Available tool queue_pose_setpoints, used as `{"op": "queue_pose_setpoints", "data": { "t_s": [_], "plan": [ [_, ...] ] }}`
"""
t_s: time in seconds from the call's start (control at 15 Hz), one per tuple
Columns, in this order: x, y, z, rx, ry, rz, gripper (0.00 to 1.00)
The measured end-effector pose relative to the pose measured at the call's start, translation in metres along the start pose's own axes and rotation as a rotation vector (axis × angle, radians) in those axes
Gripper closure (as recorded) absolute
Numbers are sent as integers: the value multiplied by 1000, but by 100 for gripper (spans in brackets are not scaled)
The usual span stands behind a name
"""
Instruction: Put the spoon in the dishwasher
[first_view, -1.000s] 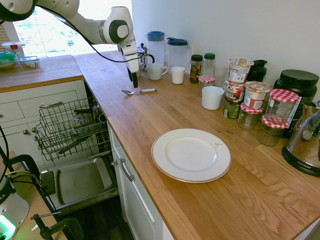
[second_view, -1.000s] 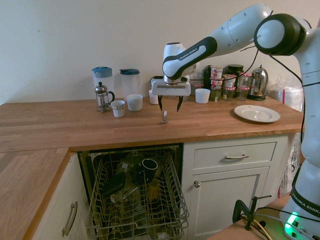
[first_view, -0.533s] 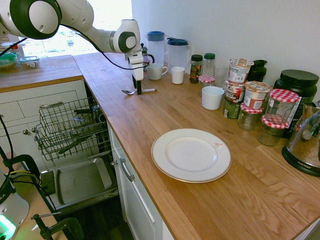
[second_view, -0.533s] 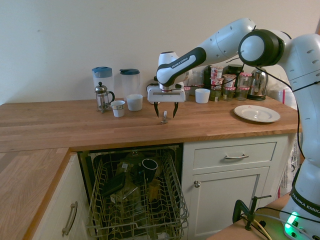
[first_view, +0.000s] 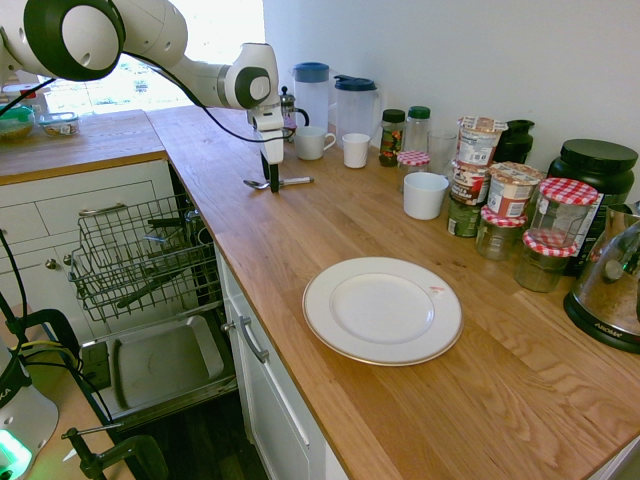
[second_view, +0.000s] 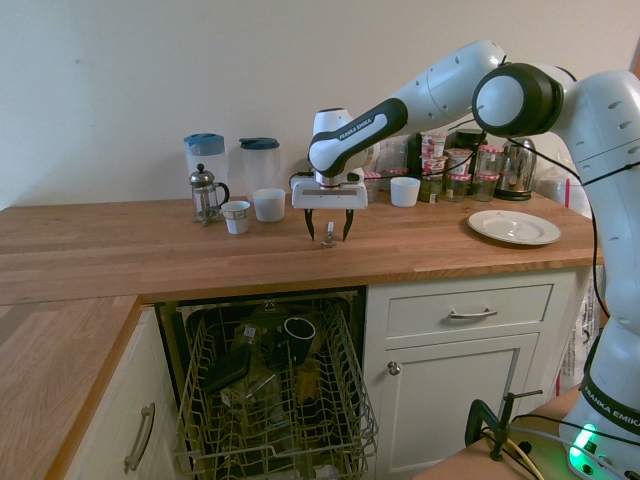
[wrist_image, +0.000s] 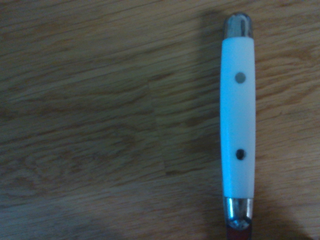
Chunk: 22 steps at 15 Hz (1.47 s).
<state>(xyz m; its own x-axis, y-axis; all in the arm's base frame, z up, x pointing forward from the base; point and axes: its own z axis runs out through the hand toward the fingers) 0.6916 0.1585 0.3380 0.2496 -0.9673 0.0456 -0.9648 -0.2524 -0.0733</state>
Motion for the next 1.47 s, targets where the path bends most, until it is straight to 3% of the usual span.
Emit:
{"op": "queue_pose_setpoints", "data": {
  "t_s": [1.13, 1.47],
  "plan": [
    [16, 0, 1, 16, -35, -8, 100],
    [12, 9, -17, 48, -37, -24, 100]
  ]
}}
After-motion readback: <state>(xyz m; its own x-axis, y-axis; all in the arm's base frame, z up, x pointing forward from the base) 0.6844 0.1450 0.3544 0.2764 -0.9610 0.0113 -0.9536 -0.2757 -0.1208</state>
